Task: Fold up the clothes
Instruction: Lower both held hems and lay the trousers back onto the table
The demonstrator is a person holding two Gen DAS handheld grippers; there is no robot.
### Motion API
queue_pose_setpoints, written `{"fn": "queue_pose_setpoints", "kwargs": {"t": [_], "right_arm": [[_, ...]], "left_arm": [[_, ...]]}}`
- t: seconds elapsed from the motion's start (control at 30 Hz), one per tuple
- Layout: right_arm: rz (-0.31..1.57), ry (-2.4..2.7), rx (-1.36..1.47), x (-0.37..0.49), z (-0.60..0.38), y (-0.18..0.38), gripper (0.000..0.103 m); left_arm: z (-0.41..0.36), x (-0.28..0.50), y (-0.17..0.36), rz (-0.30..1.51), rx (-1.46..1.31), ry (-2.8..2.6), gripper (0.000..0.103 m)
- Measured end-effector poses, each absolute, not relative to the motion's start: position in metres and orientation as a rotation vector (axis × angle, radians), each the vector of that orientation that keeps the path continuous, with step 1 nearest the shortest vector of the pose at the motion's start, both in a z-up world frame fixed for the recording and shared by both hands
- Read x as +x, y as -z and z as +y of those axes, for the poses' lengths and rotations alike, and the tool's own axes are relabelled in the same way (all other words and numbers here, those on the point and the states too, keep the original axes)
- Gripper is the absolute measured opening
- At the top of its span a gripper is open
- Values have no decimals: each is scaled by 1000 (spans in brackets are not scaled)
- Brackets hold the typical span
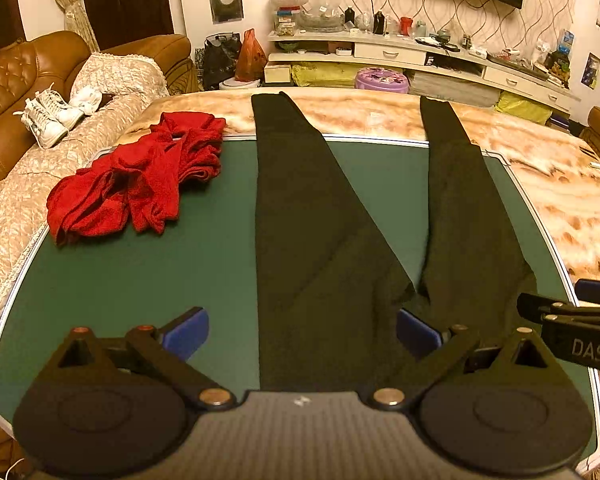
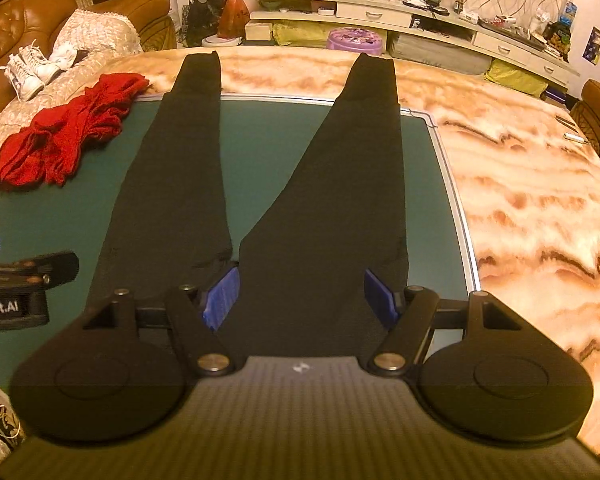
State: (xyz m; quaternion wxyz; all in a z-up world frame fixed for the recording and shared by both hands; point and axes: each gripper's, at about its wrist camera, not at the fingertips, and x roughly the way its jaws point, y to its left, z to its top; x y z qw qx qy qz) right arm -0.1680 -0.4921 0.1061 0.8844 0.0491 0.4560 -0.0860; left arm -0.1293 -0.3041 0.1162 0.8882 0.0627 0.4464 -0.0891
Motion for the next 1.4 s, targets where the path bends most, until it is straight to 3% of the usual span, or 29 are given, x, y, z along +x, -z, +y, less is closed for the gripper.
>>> {"fn": "queue_pose_setpoints", "kwargs": {"t": [1.4], "right_arm": [[996, 192, 89, -258, -451, -69, 77]], "left_arm": [[-282, -223, -66, 975, 128, 184, 102]]}}
